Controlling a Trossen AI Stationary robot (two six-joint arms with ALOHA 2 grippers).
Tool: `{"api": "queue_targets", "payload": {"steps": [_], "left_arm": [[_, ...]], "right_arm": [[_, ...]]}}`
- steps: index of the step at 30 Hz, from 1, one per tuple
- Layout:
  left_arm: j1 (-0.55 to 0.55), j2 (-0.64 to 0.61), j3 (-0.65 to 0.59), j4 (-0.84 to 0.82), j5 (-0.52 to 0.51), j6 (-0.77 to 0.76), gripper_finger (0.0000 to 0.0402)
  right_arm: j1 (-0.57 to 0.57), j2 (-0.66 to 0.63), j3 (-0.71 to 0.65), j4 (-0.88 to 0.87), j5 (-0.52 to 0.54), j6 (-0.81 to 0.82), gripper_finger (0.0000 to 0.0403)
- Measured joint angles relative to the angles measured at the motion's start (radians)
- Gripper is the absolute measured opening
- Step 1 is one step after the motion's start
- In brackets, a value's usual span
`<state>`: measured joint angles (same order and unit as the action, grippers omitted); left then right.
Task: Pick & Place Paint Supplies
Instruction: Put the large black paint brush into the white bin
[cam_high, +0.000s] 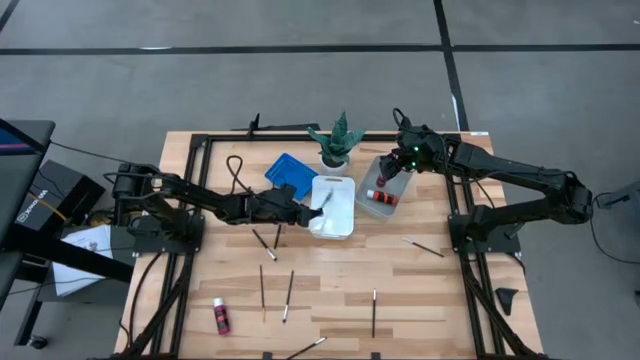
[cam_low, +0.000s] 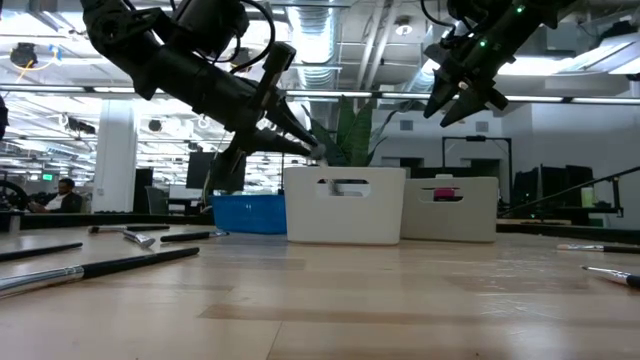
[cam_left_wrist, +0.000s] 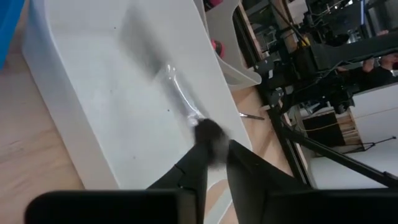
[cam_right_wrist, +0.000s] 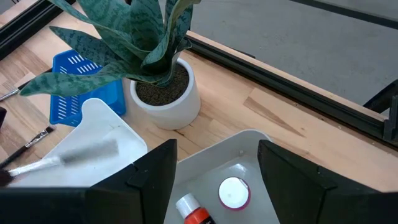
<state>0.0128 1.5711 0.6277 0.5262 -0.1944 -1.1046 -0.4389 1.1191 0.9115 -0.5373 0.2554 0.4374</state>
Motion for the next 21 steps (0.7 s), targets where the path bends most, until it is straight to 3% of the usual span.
{"api": "queue_targets", "payload": {"steps": [6, 21], "left_arm": [[0.000, 0.000, 0.000, 0.000, 0.000, 0.000, 0.0077], [0.000, 0.000, 0.000, -0.001, 0.000, 0.001, 0.0072]], "right_arm": [[0.000, 0.000, 0.000, 0.000, 0.000, 0.000, 0.0221], [0.000, 0.000, 0.000, 0.000, 0.000, 0.000, 0.0221]]}}
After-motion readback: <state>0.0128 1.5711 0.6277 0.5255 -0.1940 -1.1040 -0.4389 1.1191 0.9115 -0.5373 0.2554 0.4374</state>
